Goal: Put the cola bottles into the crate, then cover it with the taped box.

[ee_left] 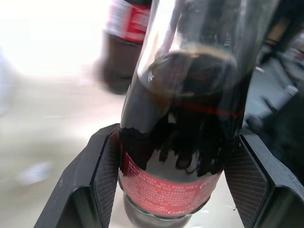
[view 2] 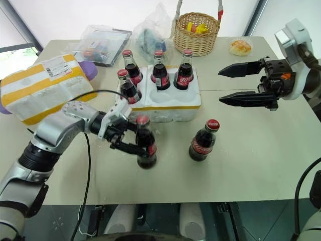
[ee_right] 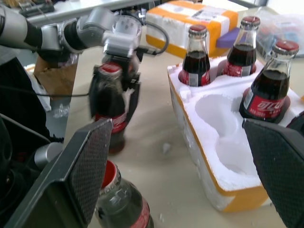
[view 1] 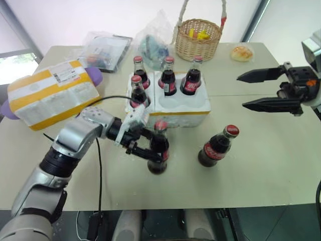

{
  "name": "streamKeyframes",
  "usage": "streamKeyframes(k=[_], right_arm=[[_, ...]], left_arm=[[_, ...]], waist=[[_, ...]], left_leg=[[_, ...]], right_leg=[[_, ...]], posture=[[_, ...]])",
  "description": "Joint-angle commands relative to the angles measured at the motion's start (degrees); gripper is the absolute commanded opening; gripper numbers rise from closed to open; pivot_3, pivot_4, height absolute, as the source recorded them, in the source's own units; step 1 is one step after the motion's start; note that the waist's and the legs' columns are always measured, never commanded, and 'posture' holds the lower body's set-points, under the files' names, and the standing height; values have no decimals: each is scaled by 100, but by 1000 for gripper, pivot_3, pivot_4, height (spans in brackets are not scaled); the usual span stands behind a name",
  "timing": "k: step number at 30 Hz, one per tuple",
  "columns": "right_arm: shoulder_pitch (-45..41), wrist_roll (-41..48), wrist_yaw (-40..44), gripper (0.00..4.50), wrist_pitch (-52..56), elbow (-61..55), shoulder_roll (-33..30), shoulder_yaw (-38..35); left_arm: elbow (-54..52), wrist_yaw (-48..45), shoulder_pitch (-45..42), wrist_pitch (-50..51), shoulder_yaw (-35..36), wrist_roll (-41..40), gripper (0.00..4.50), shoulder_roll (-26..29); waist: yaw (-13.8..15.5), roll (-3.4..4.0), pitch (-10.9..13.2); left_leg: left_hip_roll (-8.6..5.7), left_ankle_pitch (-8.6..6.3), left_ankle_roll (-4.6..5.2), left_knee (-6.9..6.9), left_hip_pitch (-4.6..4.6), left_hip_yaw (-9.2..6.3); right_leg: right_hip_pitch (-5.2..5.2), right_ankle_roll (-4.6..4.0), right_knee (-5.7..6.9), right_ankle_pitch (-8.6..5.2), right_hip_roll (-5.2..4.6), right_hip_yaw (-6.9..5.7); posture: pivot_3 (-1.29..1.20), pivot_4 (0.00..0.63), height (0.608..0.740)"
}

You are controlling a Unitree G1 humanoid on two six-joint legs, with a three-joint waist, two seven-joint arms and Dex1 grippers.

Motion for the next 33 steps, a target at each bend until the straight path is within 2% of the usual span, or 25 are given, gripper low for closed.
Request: streamKeyframes(k=[1,6,11,14,19,25,33], right_arm=[[-86,44,-22,4500,-60,-68,-2,-200],[-76,32,-57,4500,-85,-59,60,-197],[-15,22,-124,4500,-101,-67,121,-225],[-1,19,-129,4500,-102,-65,121,-230],[24,-1,-153,4500,-130,-23,163,-226],[32,-56,-175,4500,-236,60,292,-176],[33,-58,-262,4500,-265,72,403,-172]], left_arm=[[200,183,-841,406,794,-594,2586,-169],[450,709,-1559,910,1154,-812,2586,-511],[84,1652,-1895,1334,1133,-655,2586,-741],[-187,2372,-1985,1505,1044,-383,2586,-818],[-246,4072,-2478,2710,1492,-186,2586,-1251],[-181,5064,-2663,3118,1762,-77,2586,-1716],[-408,5680,-2538,3466,1702,-34,2586,-2134]], waist=[[8,-1,1],[3,-1,0],[-27,-1,1],[-23,-1,1],[6,-4,2],[4,-4,2],[3,-4,3]], left_leg=[[0,0,0,1,-2,0],[-3,-6,10,-2,-2,0],[-3,-6,10,-2,-1,-1],[-2,-6,11,-5,2,-1],[-4,-6,10,1,-2,-2],[-4,-6,10,-6,-1,-3],[-5,-5,7,-5,-1,-2]], right_leg=[[0,0,-1,0,0,0],[0,3,-2,-1,-1,0],[-1,4,1,-1,-1,0],[-1,4,2,-1,0,0],[-1,5,1,0,-1,1],[-2,7,0,-2,-1,0],[-1,8,0,-2,-1,0]], posture=[[0,150,737],[0,150,737],[0,150,737],[0,150,737],[0,150,737],[0,150,737],[0,150,737]])
